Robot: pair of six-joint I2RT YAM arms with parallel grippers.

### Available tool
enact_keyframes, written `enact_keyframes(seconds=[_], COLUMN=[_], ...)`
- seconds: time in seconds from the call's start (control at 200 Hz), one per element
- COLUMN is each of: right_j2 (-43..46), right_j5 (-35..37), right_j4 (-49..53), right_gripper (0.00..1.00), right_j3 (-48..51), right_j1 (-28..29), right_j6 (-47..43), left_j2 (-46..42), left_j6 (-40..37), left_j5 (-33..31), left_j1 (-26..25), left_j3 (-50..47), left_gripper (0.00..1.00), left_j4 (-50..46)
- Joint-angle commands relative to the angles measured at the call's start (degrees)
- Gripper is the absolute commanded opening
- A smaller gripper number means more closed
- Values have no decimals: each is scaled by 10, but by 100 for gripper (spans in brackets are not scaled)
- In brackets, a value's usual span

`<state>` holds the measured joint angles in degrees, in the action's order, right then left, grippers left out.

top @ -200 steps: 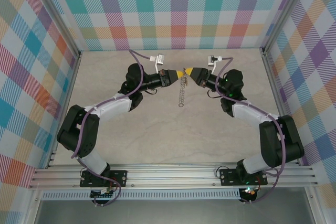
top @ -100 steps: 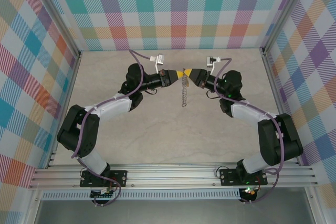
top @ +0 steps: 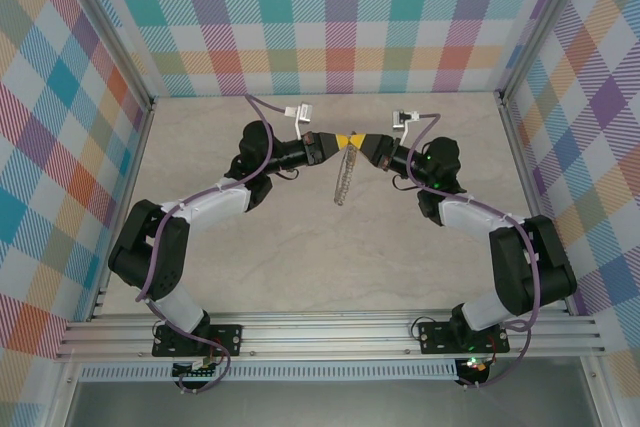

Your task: Put the keys on the keyring

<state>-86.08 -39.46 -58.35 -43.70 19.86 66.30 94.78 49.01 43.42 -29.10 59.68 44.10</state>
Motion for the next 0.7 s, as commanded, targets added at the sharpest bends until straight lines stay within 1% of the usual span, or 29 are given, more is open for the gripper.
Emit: enact_keyframes(seconds=[0.0,0.13,0.145,0.175,0.24,0.33,0.41,0.49,0.59,0.695], right_j2=[-6,-7,-6,-4,0,-1,-9,-24,-44,-72], right_j5=[-13,-20,-23,-30,-49,-91,-129,-165,-204,-257], right_j4=[-32,-16,-13,-3,22,63,93,112,130,145], right_gripper=[0,0,0,0,0,0,0,0,0,0], right_j3=[2,-5,-7,-11,-23,-48,-72,-97,-125,-159], right_j1=[8,3,1,-2,-12,-30,-43,-54,-60,-61], right_j6=[3,-7,-9,-14,-28,-50,-64,-72,-83,-93], left_j2=[-3,-8,-10,-14,-24,-38,-49,-54,-52,-48], left_j6=[4,-10,-12,-15,-19,-23,-33,-47,-62,-78], left_j5=[1,-2,-3,-5,-13,-18,-18,-16,-5,15], left_j1=[3,8,11,15,28,44,54,58,59,59], left_j3=[3,8,8,7,-2,-16,-21,-20,-12,-2], left_gripper=[0,0,2,7,24,42,56,66,69,66], left_j4=[45,14,8,-1,-11,-14,-26,-45,-64,-78])
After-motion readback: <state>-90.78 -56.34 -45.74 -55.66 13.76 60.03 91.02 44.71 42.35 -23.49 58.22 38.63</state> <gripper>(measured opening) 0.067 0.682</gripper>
